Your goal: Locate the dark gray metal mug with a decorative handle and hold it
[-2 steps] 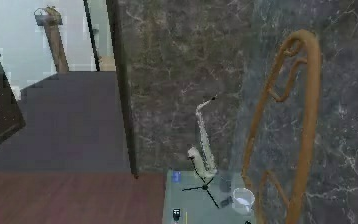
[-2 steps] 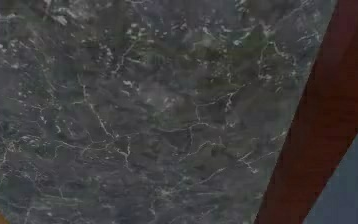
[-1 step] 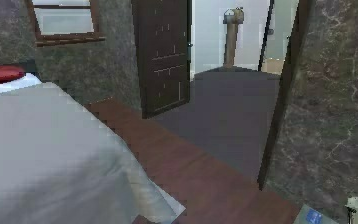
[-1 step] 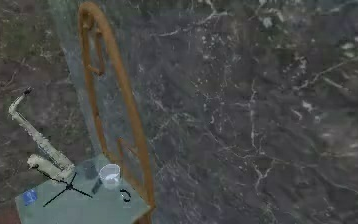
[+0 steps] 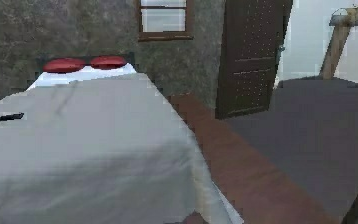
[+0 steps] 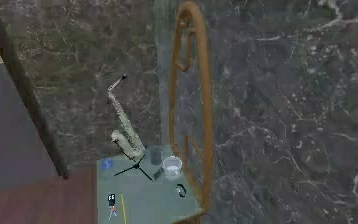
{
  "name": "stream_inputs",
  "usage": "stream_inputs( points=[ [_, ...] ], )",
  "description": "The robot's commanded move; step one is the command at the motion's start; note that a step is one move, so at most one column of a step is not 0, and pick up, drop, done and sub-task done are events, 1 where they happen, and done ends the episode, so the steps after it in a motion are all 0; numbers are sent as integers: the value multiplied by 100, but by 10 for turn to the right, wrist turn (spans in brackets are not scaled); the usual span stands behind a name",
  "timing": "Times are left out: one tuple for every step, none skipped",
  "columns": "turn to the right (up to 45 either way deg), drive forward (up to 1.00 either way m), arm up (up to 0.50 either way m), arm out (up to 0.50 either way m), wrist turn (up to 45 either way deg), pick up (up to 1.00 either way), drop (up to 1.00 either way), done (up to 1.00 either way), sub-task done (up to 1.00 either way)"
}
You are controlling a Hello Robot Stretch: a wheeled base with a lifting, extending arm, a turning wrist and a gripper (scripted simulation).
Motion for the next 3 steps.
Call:
stream_inputs(
  points=[
    [450, 0, 0, 0, 0, 0, 0, 0, 0],
    [120, 0, 0, 0, 0, 0, 0, 0, 0],
    [30, 0, 0, 0, 0, 0, 0, 0, 0]
  ],
)
